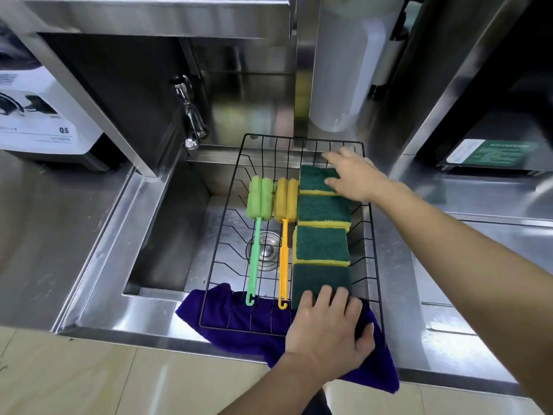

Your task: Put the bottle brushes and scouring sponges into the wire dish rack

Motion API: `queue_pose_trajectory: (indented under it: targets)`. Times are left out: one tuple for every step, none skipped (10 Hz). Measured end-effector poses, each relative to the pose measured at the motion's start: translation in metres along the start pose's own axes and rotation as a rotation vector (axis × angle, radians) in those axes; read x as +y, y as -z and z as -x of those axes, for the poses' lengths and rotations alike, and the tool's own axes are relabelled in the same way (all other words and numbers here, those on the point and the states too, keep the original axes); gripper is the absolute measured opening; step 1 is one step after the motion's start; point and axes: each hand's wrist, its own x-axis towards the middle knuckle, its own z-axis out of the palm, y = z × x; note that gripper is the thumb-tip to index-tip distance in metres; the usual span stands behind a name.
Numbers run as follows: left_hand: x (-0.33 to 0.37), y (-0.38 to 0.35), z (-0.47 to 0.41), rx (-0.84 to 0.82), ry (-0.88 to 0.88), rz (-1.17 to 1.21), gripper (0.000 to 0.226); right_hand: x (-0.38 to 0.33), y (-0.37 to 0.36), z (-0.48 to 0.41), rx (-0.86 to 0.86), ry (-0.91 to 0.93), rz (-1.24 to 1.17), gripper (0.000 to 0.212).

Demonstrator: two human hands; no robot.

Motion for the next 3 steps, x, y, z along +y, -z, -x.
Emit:
queue_pose_trajectory:
  targets:
    - [0.0,0.011,0.001,-0.08,0.014,0.046,0.042,-0.015,0.044,0.025,0.137,0.038,-0.173,0.05]
    - [-0.004,0.014,0.001,-0.079,0.018,0.094,0.056,-0.029,0.101,0.059,0.355,0.105,-0.308,0.038]
    - [-0.008,0.022,0.005,-0.004,0.063,0.172,0.05,-0.043,0.151,0.114,0.602,0.288,-0.532,0.027]
